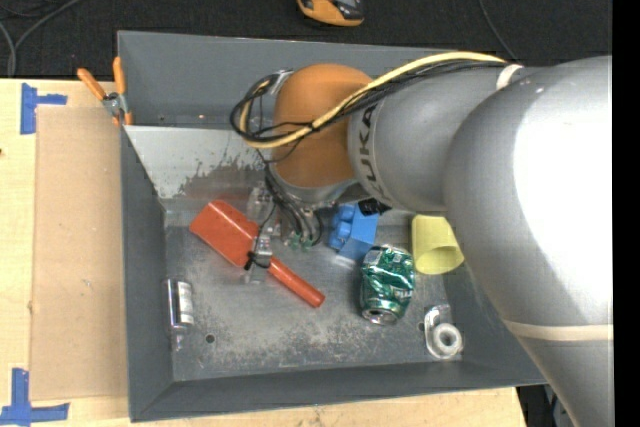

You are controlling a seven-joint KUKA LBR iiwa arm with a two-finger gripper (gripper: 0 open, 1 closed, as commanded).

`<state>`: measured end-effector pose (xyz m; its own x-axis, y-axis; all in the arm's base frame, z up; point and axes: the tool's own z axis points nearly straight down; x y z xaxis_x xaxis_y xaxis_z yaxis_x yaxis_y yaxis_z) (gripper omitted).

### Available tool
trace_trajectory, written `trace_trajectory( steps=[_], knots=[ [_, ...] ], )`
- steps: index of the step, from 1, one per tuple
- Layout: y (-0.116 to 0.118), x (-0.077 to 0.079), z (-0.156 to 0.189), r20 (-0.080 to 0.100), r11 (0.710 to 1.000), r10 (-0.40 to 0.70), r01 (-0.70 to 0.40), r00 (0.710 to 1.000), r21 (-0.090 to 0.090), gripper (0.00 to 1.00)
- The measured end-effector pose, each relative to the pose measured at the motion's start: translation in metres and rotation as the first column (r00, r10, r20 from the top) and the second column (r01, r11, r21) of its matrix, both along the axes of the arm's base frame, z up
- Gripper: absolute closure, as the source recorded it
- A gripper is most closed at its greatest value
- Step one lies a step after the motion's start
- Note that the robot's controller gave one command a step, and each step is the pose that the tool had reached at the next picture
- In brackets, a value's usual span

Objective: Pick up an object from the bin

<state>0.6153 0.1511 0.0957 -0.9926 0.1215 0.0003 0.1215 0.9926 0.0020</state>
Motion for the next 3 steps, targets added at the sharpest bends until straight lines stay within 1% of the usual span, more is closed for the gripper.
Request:
trace_trajectory(
  steps=[1,2,3],
  knots=[
    [0.019,-0.018,0.053,0.006,0.997,-0.075,0.075,0.997,-0.001,0.00],
    [0.008,-0.006,-0.023,-0.009,1.000,-0.009,0.009,1.000,-0.001,0.00],
    [0.022,-0.016,-0.027,0.012,0.969,-0.245,0.245,0.969,0.008,0.00]
  ],
)
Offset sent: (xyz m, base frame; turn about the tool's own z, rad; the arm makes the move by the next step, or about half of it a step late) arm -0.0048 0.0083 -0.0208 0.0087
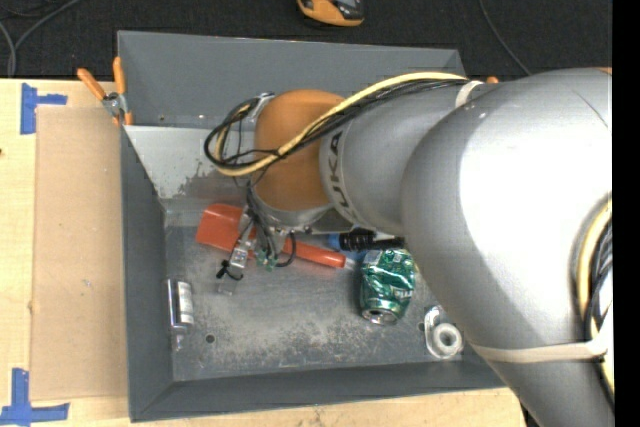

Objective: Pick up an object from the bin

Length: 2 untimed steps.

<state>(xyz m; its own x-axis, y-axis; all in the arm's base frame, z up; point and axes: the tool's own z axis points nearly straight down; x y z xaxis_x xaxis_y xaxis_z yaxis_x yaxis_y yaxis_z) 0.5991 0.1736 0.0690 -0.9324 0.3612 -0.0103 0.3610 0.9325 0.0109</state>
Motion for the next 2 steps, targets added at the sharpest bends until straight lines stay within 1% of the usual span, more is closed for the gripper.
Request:
trace_trajectory(
  steps=[1,2],
  knots=[
    [-0.0145,0.0111,0.0042,-0.018,0.974,0.228,-0.228,0.973,-0.003,1.00],
    [-0.0145,0.0111,0.0042,-0.018,0.974,0.228,-0.228,0.974,-0.002,1.00]
  ],
)
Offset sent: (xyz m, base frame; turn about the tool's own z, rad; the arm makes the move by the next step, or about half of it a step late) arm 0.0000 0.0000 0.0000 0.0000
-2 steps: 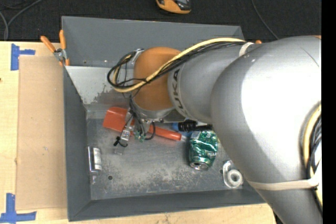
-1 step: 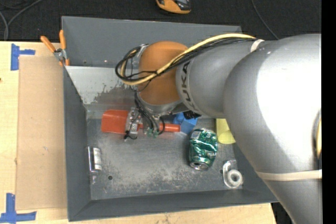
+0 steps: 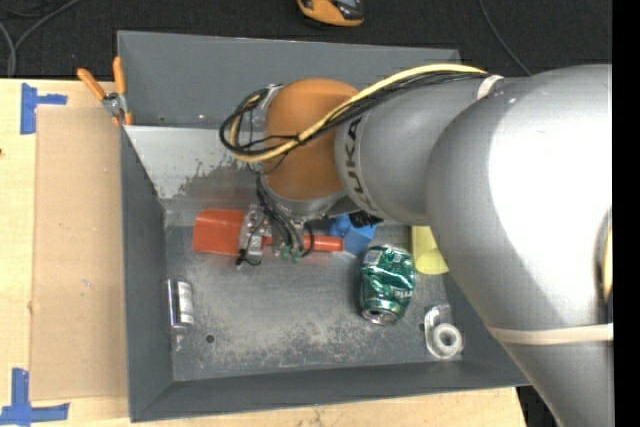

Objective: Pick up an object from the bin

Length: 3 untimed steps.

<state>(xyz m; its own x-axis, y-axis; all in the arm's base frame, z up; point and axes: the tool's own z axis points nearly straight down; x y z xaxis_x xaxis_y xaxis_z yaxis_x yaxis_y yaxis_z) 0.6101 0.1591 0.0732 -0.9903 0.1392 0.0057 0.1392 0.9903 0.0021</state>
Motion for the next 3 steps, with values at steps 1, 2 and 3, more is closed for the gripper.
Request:
trace_trajectory(
  steps=[1,2,3],
  knots=[
    [0.000,0.000,0.005,-0.001,1.000,0.000,0.000,1.000,0.000,1.00],
    [0.000,-0.001,0.020,-0.003,1.000,-0.001,0.001,1.000,0.000,1.00],
    [0.000,0.000,0.034,0.000,1.000,-0.001,0.001,1.000,0.001,1.00]
  ],
)
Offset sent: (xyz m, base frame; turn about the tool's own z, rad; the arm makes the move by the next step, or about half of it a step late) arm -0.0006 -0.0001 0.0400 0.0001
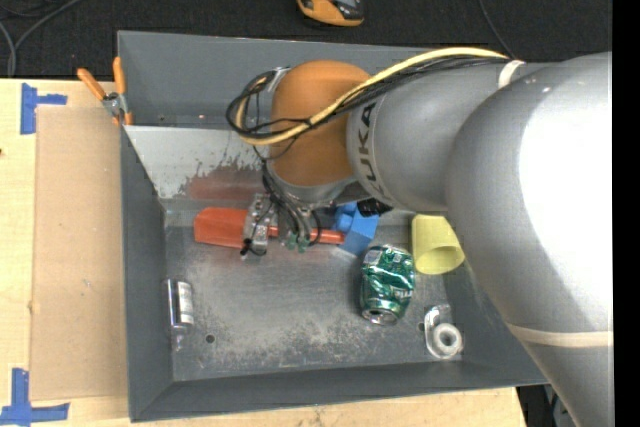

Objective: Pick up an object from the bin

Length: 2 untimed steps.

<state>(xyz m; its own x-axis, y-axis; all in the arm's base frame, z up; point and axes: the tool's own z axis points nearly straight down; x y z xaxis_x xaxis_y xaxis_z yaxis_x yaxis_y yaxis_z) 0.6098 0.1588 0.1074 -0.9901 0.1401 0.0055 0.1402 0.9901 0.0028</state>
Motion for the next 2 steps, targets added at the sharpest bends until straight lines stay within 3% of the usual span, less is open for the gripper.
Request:
trace_trajectory(
  steps=[2],
  knots=[
    [-0.0001,0.0004,0.0081,0.001,1.000,0.000,0.000,1.000,0.000,1.00]
  ],
)
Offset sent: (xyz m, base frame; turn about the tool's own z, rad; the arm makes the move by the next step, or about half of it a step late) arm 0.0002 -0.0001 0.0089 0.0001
